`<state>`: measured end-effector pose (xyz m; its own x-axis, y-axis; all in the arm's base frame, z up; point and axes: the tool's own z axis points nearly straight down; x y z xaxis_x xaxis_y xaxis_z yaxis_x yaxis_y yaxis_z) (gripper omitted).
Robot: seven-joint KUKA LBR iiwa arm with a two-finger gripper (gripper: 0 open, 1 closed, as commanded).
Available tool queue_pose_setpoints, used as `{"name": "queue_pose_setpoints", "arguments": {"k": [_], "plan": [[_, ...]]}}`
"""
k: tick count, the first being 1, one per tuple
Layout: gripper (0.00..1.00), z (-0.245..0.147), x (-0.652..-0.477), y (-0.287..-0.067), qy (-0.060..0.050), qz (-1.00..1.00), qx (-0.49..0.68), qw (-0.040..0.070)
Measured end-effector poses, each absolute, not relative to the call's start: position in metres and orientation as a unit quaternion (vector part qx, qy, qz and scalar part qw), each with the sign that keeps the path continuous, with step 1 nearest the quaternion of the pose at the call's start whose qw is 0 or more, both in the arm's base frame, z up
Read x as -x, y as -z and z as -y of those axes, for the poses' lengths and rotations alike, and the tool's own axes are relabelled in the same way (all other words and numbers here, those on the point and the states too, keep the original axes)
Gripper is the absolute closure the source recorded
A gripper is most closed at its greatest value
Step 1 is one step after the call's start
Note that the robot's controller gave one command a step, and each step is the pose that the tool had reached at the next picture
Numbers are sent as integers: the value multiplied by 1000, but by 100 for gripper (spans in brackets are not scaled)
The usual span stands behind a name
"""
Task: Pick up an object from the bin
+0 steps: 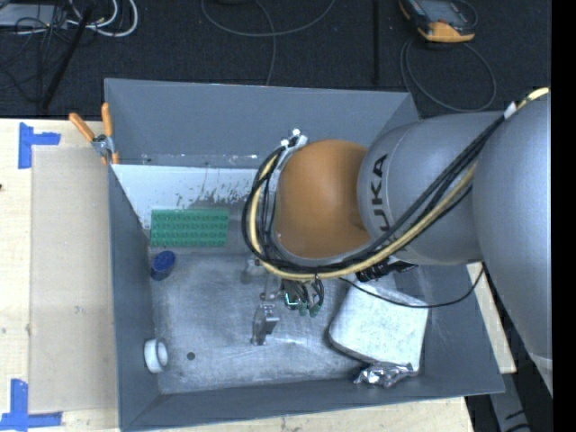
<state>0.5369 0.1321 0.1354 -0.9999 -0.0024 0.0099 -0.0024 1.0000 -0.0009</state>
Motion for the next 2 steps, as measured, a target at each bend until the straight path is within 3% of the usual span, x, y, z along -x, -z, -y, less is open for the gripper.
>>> {"name": "queue_pose_setpoints", "arguments": {"k": [1,2], "plan": [[0,-15,-486,-71,1,998,-61,-3],[0,66,-566,-101,-1,971,-240,-2]]}}
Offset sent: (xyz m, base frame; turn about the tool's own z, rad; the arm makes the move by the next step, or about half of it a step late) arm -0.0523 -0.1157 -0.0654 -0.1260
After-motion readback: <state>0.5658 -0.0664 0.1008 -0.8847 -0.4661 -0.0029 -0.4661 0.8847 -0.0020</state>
